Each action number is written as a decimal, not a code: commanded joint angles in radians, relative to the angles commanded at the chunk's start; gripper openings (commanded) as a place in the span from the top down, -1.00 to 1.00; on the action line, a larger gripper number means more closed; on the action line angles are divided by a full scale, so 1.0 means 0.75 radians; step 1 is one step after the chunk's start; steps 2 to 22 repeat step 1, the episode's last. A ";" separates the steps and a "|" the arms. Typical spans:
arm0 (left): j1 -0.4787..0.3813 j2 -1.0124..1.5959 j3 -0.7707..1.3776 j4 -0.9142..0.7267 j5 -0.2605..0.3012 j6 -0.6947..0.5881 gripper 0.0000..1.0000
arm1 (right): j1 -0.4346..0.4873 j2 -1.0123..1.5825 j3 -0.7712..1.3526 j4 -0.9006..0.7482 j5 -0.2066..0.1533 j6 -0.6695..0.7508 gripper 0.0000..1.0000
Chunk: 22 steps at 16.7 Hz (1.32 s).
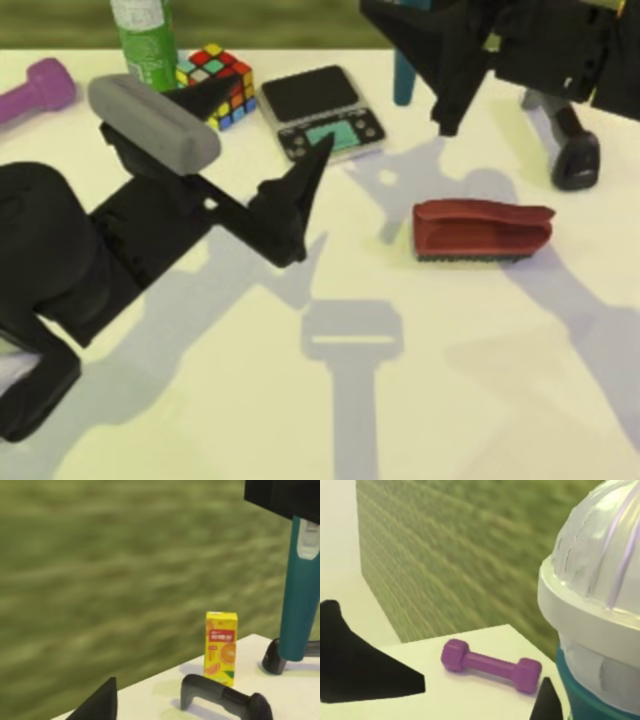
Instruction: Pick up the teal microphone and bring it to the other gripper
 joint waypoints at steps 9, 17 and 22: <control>0.000 -0.002 -0.002 0.000 0.000 0.000 -1.00 | -0.001 -0.001 -0.001 0.000 -0.001 0.000 1.00; 0.000 -0.002 -0.002 0.000 0.000 0.000 -1.00 | -0.001 -0.001 -0.001 0.000 -0.001 0.000 1.00; 0.000 -0.002 -0.002 0.000 0.000 0.000 -1.00 | -0.001 -0.001 -0.001 0.000 -0.001 0.000 1.00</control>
